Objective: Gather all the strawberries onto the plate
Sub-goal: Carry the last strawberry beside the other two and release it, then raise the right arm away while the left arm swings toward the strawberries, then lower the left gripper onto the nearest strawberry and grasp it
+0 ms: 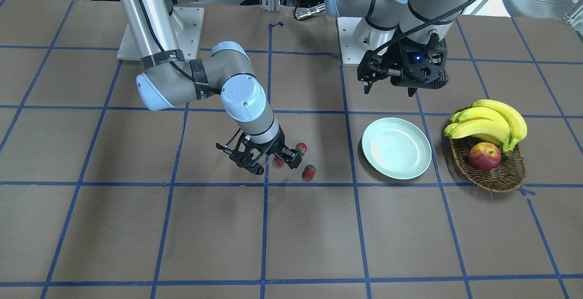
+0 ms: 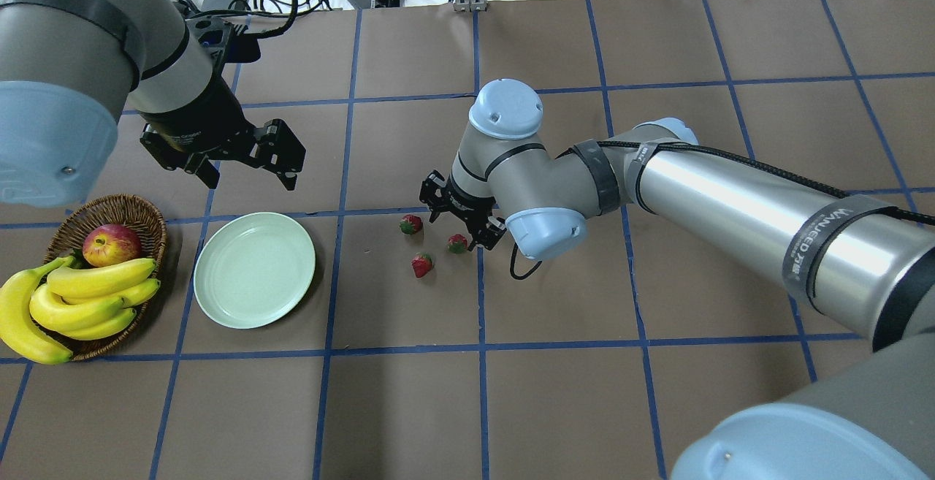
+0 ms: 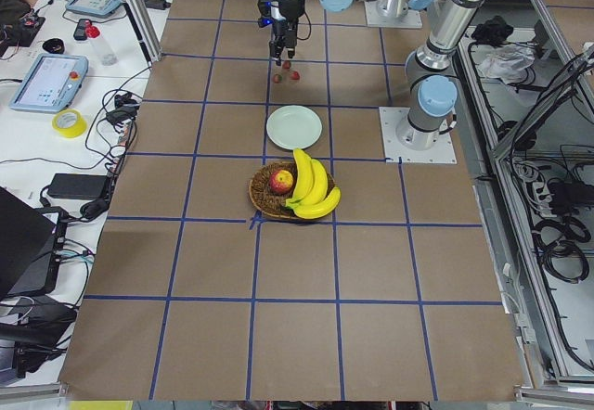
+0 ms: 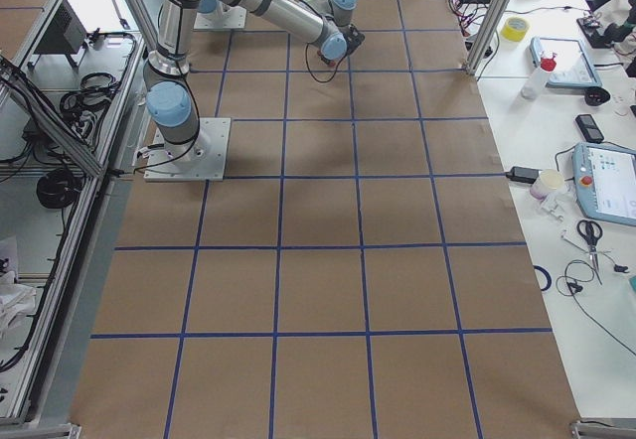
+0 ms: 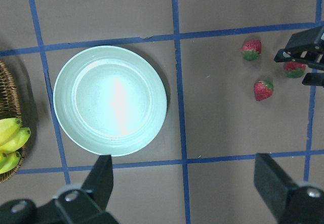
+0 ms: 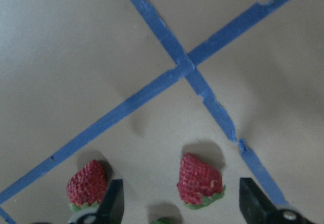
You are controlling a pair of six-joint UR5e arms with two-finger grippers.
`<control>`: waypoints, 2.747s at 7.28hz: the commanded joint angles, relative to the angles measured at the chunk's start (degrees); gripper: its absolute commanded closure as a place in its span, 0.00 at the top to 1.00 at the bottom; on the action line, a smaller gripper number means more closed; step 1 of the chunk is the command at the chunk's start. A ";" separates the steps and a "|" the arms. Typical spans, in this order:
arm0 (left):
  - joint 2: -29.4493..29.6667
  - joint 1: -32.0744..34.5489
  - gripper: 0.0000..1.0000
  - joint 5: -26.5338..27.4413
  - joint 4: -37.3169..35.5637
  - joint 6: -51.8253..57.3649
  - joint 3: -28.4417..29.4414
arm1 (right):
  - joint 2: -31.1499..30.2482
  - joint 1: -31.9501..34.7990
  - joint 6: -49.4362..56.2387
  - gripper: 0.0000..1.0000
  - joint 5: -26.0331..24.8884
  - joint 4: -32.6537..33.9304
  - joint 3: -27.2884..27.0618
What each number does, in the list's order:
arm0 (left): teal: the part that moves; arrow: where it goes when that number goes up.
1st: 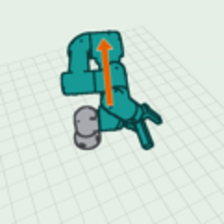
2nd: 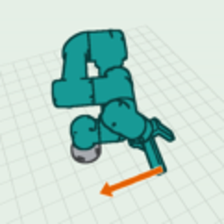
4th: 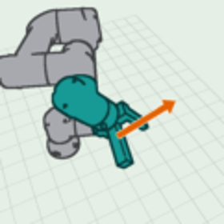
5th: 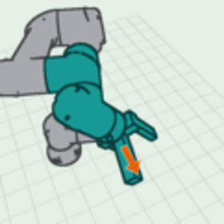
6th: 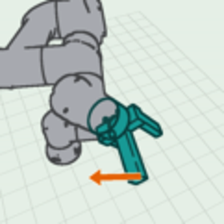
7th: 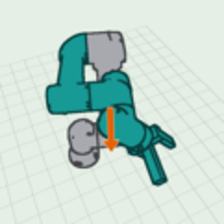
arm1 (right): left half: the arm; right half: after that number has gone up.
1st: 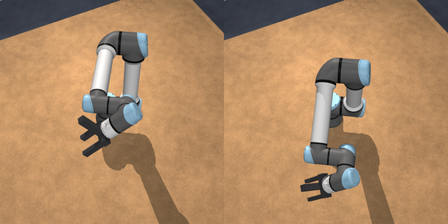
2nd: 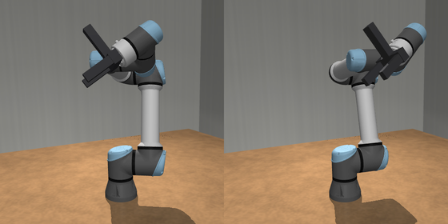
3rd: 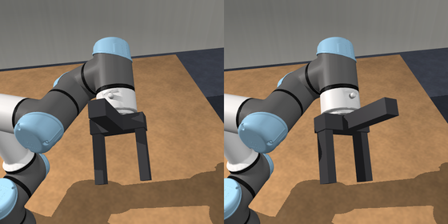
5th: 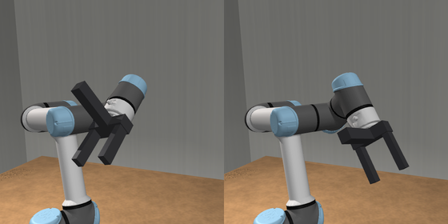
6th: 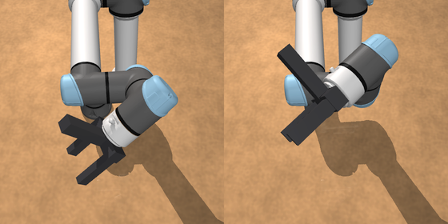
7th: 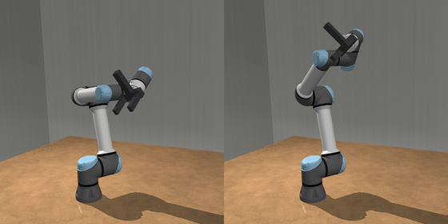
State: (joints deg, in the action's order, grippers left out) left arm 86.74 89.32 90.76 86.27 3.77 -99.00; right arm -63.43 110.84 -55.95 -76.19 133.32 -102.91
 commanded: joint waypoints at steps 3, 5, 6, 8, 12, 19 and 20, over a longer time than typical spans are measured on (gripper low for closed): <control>2.11 0.07 1.00 -1.64 -8.13 -4.72 -1.53 | -14.13 -12.18 20.38 0.83 -4.76 -16.99 1.83; 6.14 0.24 1.00 -2.60 -20.87 -11.31 -6.87 | -19.08 -13.72 31.12 0.85 -8.87 -28.05 8.03; 7.90 0.51 1.00 -2.60 -22.71 -14.72 -9.08 | -19.36 -13.54 34.21 0.85 -10.20 -36.47 14.51; 11.25 1.73 1.00 -6.70 -27.28 -20.51 -9.45 | -20.32 -13.02 42.10 1.00 -10.30 -42.77 22.90; 18.97 6.82 0.95 -7.53 -29.76 -25.47 -10.50 | -22.17 -14.06 55.05 1.00 -15.04 -44.55 21.44; 29.18 10.26 0.86 -8.22 -40.55 -27.59 -10.16 | -22.61 -18.46 55.42 1.00 -14.08 -43.76 21.26; 29.54 10.26 0.33 -8.23 -40.57 -27.59 -9.98 | -22.61 -18.46 55.51 1.00 -14.16 -43.76 21.25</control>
State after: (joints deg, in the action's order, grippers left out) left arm 115.58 99.56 82.69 46.75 -23.76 -109.23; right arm -86.01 92.40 -0.41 -90.30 89.54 -81.61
